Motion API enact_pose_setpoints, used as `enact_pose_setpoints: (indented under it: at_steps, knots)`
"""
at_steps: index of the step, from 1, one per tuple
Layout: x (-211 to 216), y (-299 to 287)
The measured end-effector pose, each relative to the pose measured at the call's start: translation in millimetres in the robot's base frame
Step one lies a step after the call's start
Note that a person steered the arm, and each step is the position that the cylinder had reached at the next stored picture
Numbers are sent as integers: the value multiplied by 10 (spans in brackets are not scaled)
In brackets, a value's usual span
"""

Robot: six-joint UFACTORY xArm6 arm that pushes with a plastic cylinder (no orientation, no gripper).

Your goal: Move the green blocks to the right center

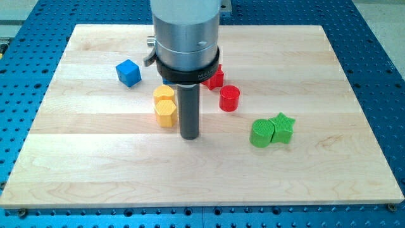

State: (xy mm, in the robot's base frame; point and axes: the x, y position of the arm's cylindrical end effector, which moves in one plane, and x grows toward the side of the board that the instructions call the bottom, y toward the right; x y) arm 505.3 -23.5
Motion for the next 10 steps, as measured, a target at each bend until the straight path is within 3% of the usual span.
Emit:
enact_pose_setpoints:
  at_steps: [6,10]
  knots:
    - [192,1621]
    - [269,2089]
